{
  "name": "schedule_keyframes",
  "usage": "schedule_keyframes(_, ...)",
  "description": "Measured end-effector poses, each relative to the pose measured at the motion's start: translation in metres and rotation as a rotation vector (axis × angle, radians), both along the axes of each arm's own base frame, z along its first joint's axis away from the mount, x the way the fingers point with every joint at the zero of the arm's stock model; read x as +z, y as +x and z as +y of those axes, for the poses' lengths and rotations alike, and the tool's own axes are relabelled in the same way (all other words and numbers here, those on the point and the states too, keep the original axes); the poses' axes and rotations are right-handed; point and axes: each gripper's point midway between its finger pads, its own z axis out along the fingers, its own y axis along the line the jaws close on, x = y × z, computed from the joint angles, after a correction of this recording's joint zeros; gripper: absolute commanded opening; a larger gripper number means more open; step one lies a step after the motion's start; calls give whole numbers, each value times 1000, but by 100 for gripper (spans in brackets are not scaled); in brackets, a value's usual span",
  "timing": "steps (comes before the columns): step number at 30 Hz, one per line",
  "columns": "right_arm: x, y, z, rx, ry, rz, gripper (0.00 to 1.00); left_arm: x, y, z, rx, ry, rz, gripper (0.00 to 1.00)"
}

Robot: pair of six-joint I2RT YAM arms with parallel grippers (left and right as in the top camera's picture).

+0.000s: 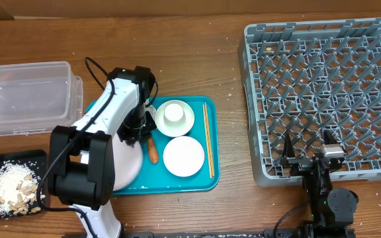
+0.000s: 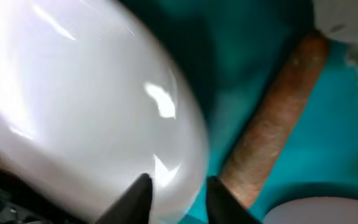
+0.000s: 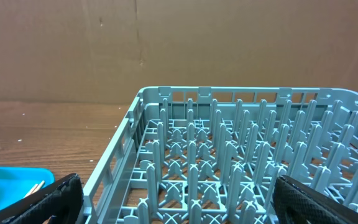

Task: Sort waste into correct bins and load items into the dishwasher
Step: 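Grasp the brown carrot stick on the tray with the left gripper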

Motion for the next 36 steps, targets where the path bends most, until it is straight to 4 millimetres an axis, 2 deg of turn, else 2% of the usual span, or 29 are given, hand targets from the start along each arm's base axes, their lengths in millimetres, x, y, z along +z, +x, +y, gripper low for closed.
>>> schedule_keyframes(8, 0, 0, 0, 0, 0, 0, 100, 3, 0, -1, -1, -5, 4, 44)
schedule_keyframes(12, 0, 0, 0, 0, 0, 0, 100, -2, 25, -14, -57, -65, -93, 44)
schedule_keyframes(18, 0, 0, 0, 0, 0, 0, 100, -7, 42, -35, -123, -112, -172, 40)
schedule_keyframes(29, 0, 0, 0, 0, 0, 0, 100, -34, 21, -34, -135, -127, -128, 37)
schedule_keyframes(33, 0, 0, 0, 0, 0, 0, 100, -40, 23, -36, -136, -141, -146, 36)
schedule_keyframes(36, 0, 0, 0, 0, 0, 0, 100, -45, 21, -38, -134, -152, -147, 27)
